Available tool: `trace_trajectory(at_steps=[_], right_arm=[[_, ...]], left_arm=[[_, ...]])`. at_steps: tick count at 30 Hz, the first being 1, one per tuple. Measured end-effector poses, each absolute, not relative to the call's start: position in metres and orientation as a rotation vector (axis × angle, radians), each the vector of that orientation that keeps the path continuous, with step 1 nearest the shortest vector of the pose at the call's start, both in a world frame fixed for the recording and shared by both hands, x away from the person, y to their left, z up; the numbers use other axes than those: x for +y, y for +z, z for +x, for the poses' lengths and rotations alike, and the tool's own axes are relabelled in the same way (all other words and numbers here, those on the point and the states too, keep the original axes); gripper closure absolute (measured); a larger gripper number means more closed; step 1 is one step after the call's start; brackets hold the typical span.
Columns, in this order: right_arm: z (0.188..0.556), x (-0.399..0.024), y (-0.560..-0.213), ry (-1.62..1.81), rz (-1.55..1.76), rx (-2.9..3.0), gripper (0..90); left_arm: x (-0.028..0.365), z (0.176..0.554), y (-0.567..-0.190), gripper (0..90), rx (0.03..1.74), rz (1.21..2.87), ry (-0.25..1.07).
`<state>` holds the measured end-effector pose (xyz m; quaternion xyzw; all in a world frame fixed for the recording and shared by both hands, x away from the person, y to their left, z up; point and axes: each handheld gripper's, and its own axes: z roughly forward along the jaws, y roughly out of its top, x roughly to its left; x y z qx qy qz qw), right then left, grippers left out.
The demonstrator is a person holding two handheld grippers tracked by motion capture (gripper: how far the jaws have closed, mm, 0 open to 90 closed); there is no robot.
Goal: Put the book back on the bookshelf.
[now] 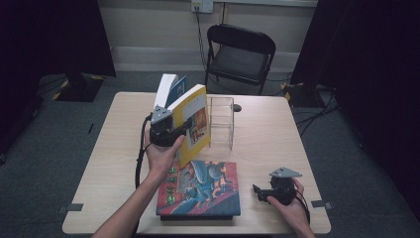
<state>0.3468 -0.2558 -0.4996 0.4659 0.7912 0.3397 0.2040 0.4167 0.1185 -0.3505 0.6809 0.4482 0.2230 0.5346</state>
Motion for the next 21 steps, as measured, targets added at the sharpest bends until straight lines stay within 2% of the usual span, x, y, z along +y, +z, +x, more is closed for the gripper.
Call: trace_trajectory(at_steps=[11,21], right_arm=[[0.347,-0.255,-0.5,0.947,1.305,2.2,11.0],[0.347,-0.255,-0.5,0.947,1.306,2.199,11.0]], left_arm=[[0.12,0.431,-0.354,75.8,1.121,1.601,0.562],[0.101,0.45,-0.368,75.8,1.131,1.589,0.581]])
